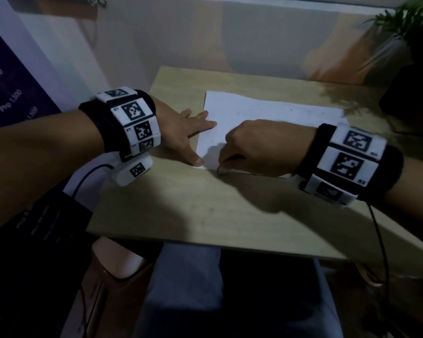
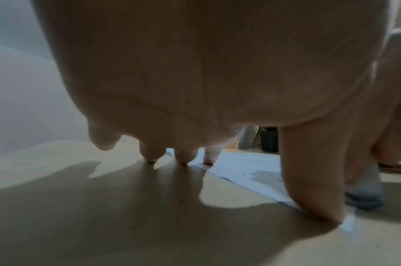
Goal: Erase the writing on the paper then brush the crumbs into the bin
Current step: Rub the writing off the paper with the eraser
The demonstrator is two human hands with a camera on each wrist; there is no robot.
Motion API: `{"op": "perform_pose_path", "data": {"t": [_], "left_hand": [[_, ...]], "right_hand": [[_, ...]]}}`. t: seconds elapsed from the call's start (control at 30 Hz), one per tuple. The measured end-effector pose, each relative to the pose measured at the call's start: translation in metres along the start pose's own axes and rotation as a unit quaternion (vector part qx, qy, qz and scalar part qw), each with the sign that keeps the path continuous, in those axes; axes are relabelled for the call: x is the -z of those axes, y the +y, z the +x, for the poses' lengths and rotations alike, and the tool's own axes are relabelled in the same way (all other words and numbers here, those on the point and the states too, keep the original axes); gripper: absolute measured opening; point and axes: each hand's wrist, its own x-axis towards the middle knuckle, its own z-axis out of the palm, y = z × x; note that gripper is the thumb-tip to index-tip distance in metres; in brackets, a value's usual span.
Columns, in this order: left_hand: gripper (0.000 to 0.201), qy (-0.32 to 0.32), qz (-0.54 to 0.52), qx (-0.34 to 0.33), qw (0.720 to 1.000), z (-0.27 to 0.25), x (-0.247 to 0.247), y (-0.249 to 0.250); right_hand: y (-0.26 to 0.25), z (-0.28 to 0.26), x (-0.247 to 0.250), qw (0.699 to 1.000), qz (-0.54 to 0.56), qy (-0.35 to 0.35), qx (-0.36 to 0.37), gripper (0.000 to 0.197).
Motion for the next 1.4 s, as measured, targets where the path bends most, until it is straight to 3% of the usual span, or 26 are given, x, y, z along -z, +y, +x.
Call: {"op": "perform_pose_path", "data": {"t": [0.13, 0.3, 0.4, 0.5, 0.67, 1.4], "left_hand": [[0.111, -0.006, -0.011, -0.002, 1.000, 0.000, 0.000, -0.003], [0.117, 0.005, -0.007, -0.011, 1.000, 0.000, -0.002, -0.001], [0.125, -0.008, -0.027, -0.020, 0.999, 0.003, -0.002, -0.005], [0.128, -0.003, -0.030, -0.015, 0.999, 0.004, -0.004, -0.007], [0.112, 0.006, -0.041, -0.009, 0.999, 0.004, -0.004, -0.005], [0.110, -0.010, -0.025, -0.007, 1.000, -0.006, -0.001, -0.001]], "right_hand": [[0.004, -0.011, 0.007, 0.999, -0.019, -0.036, -0.004, 0.023], [-0.008, 0.006, 0.018, 0.999, 0.026, 0.018, 0.041, 0.023], [-0.016, 0.018, 0.013, 0.999, 0.004, 0.008, 0.053, 0.026], [-0.015, 0.019, 0.007, 0.999, 0.012, -0.006, 0.040, 0.025], [-0.002, 0.017, 0.007, 0.999, 0.025, -0.021, 0.037, 0.023], [0.046, -0.042, -0.003, 0.998, -0.007, -0.060, -0.033, 0.020]]}}
